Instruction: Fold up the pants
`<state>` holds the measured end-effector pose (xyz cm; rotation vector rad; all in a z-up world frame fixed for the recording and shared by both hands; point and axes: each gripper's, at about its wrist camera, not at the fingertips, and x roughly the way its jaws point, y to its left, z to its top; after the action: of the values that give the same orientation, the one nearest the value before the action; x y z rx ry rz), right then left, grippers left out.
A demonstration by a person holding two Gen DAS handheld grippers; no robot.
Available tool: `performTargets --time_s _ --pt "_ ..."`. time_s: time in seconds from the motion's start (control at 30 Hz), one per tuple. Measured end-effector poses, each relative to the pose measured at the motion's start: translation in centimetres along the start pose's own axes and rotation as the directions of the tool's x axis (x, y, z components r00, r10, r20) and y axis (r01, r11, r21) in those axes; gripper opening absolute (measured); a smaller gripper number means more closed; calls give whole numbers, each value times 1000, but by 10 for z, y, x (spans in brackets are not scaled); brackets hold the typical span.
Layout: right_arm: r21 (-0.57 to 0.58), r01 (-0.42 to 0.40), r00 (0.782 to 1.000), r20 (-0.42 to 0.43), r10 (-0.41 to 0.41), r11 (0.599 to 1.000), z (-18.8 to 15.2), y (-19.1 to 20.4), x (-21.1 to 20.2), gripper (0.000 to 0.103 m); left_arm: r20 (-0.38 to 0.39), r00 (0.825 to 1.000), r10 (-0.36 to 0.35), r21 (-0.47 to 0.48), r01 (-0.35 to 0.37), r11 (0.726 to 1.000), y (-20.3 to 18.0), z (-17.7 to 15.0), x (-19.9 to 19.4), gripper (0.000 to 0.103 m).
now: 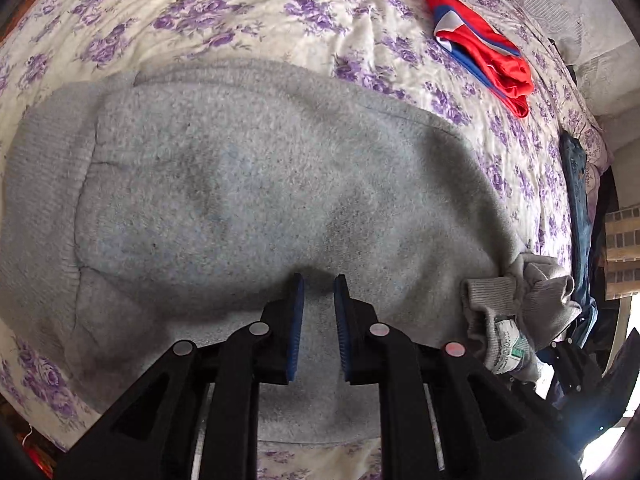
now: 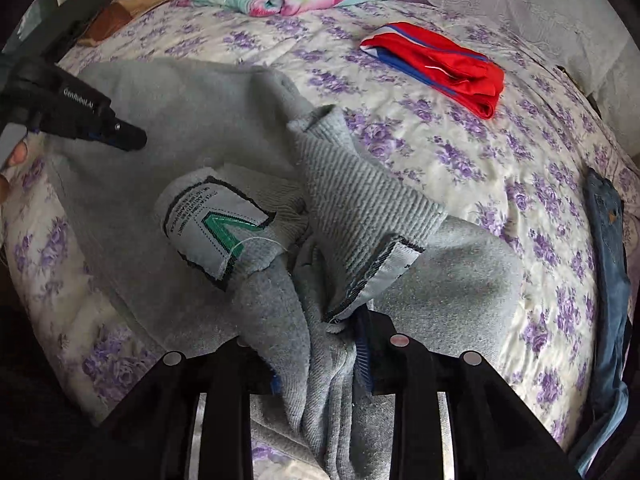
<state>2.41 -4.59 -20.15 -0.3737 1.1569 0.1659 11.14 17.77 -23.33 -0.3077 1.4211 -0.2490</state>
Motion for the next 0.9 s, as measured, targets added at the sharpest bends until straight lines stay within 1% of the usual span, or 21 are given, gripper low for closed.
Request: performTargets --time_s 0.03,0.1,0.13,0.17,0.2,0.27,0.3,0.33,0.37,0.4,0.43,0.47,0.53,0.57,0.63,0.67,0.73,0.9 --pt "-37 0 1000 -5 0 999 0 4 -3 45 0 1000 -10 -6 10 1000 2 0 1 14" --pt "-85 -57 998 -29 54 995 0 5 -12 60 -2 1000 -31 -15 31 999 6 1 1 14" --pt "-87 -86 996 -42 83 992 -2 4 -19 60 -5 999 -40 -19 40 999 8 2 1 14" --pt "-85 -132 990 -55 128 988 0 2 -29 60 -7 999 -49 -23 49 999 10 2 1 14" --pt "-78 -201 979 -60 197 976 3 -1 -41 61 -8 998 -55 -26 55 998 10 2 1 14" --pt "-43 -328 944 -36 327 944 10 -13 -66 62 -8 998 -60 -24 60 998 10 2 2 14" --pt "-12 -367 930 -10 367 930 14 -22 -74 62 -7 998 -61 -21 61 998 10 1 1 14" --pt "28 -389 921 17 389 921 19 -32 -78 61 -8 998 -61 -19 61 998 10 1 1 14" --pt "69 -398 917 41 396 915 22 -43 -78 57 -8 998 -61 -18 61 998 10 1 1 14" --pt "99 -397 918 49 394 913 26 -51 -73 33 -10 998 -61 -18 61 998 9 1 2 14" --pt "123 -391 920 39 389 912 30 -55 -65 16 -12 998 -61 -16 61 998 10 2 2 14" --pt "146 -398 917 31 397 906 33 -57 -55 18 -14 998 -61 -14 61 998 10 2 2 14" --pt "182 -431 900 15 436 884 36 -56 -33 18 -17 998 -62 -9 62 998 10 3 2 14" --pt "192 -432 896 -21 444 881 36 -52 -19 17 -18 998 -63 -8 63 998 10 3 2 14" --pt "201 -376 904 -134 406 904 32 -40 14 13 -20 998 -67 -9 67 998 9 3 3 14" --pt "222 -365 898 -173 405 904 29 -36 27 13 -21 997 -70 -9 69 998 10 3 3 14" --pt "262 -365 895 -164 414 893 27 -34 32 12 -21 997 -73 -9 72 997 11 4 4 14" --pt "236 -340 898 -205 389 910 29 -26 31 12 -19 996 -90 -20 89 996 12 3 3 14"
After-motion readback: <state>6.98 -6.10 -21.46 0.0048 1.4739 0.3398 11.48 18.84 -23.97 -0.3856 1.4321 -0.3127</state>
